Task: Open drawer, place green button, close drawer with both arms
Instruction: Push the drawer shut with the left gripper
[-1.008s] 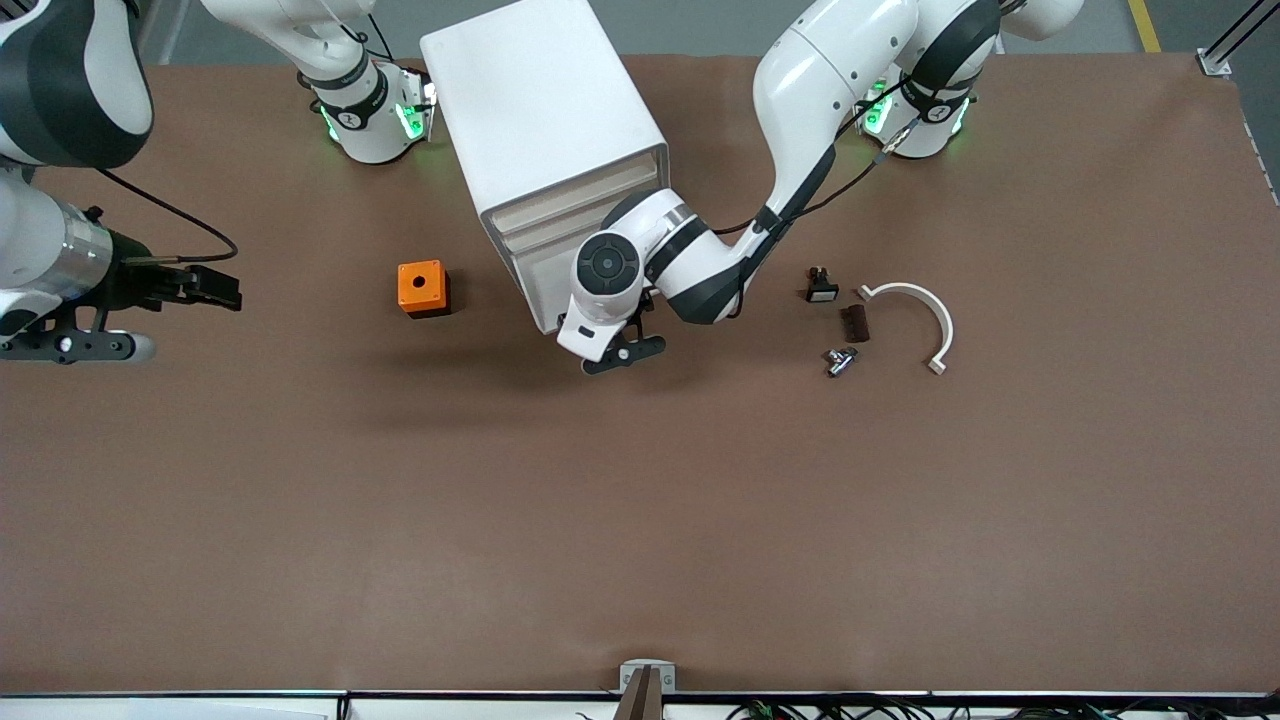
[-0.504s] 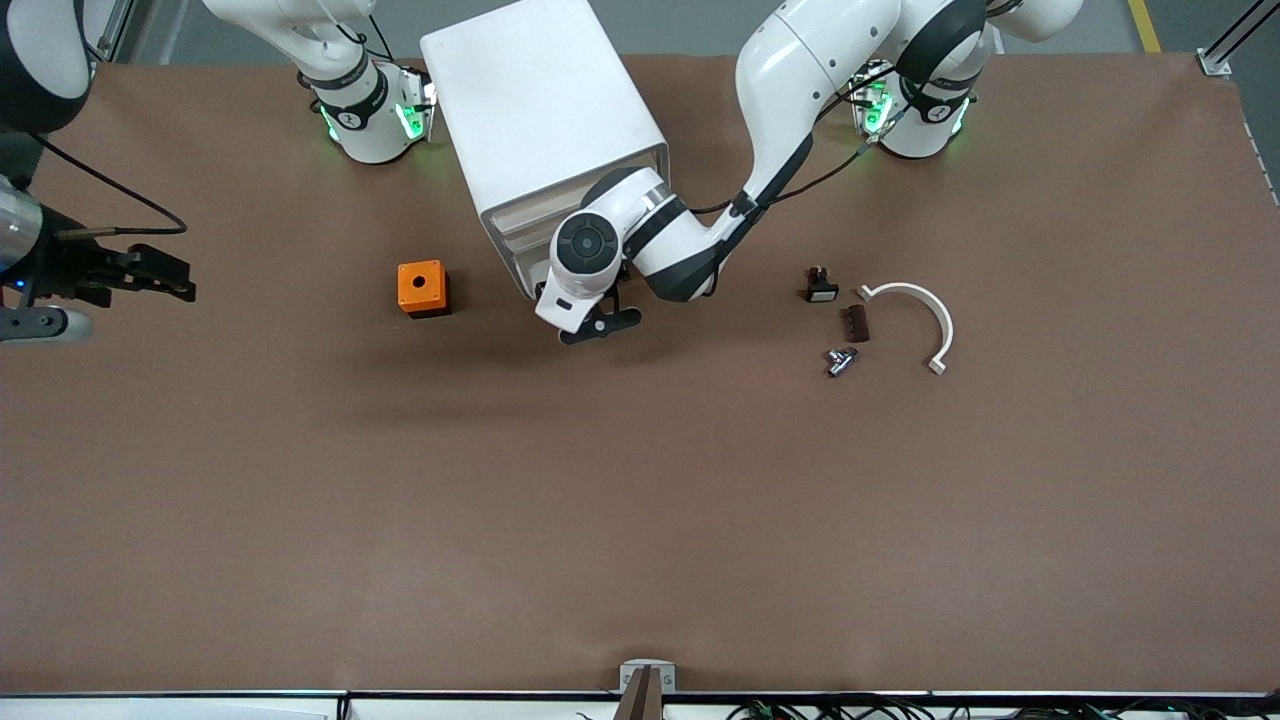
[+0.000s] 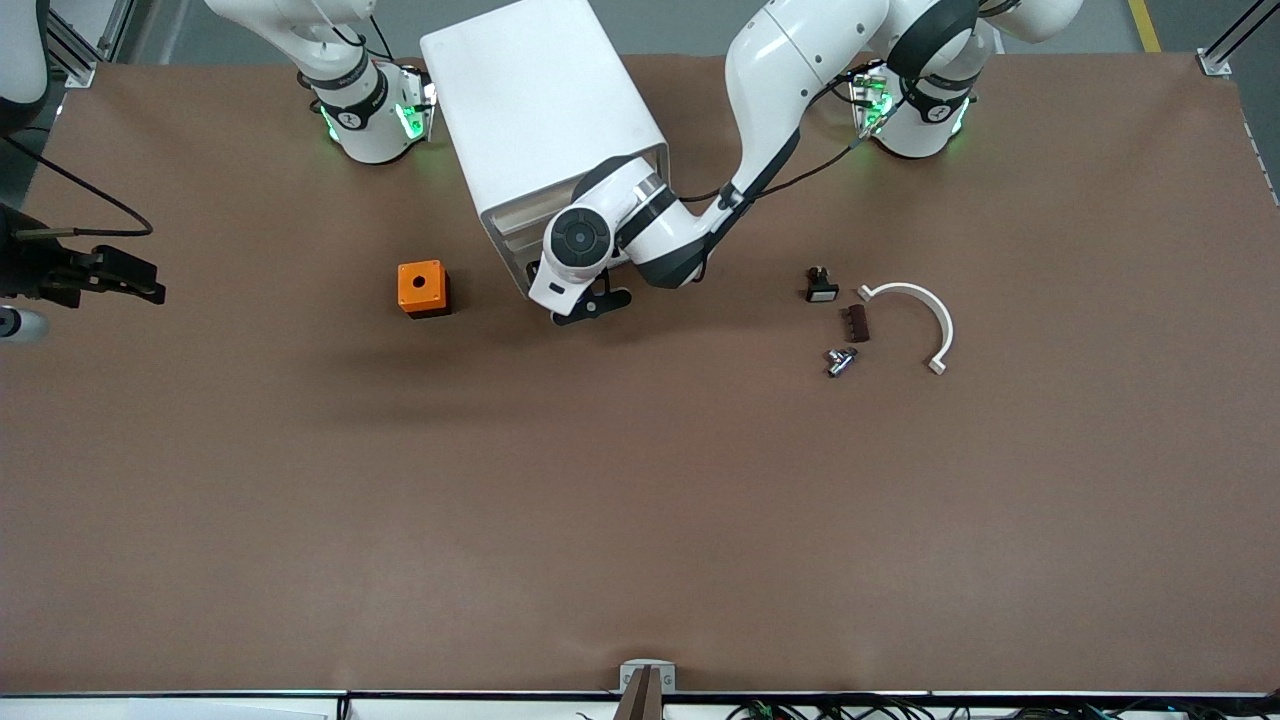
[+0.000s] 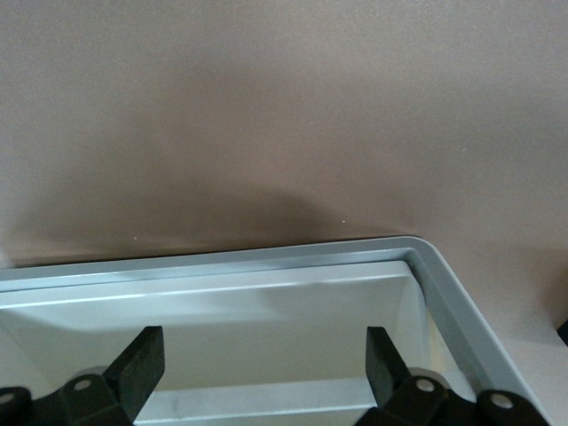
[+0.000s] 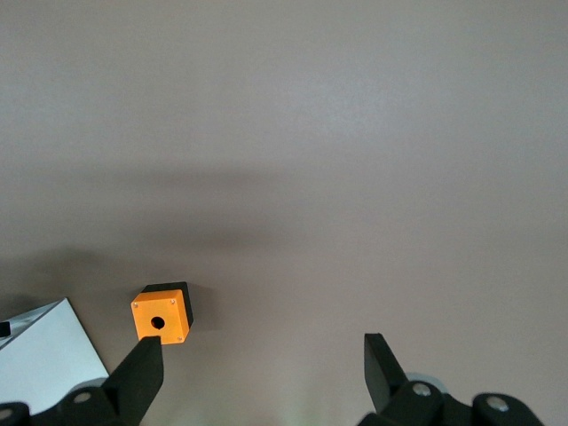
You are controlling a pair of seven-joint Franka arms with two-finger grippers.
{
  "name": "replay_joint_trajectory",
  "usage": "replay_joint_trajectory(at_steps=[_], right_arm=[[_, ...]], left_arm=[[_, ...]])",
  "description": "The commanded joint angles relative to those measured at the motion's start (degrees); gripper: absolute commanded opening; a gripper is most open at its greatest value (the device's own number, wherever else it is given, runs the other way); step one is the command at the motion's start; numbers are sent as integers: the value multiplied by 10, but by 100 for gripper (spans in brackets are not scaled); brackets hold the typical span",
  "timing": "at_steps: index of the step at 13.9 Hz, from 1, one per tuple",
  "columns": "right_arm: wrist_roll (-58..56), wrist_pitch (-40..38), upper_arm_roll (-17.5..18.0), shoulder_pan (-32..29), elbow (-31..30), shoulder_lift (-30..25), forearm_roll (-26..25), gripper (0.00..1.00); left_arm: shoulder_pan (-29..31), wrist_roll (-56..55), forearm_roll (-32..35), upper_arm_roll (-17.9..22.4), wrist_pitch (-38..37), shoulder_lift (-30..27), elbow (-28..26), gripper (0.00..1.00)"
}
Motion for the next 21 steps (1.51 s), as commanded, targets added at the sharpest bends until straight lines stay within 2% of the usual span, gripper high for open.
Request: replay_joint_trajectory(at_steps=[1,7,16,21], right_arm=[[-2,-4,10,-14,19,2,-3,100],[-1,-8,9,-16,38,3,-2,100],[9,-13,10,-32,47,-4,11,100],[12,-5,10,-45,41,-15,10,100]], left_arm=[[-3,-5,-21,-5,1,-6,-3,100],[8,-5,-25,-4,0,-12,-3,100],[147,-6,-24,-4,-6,-84,-2,100],[210,-8,-23,-4,-7,-102,-1,100]])
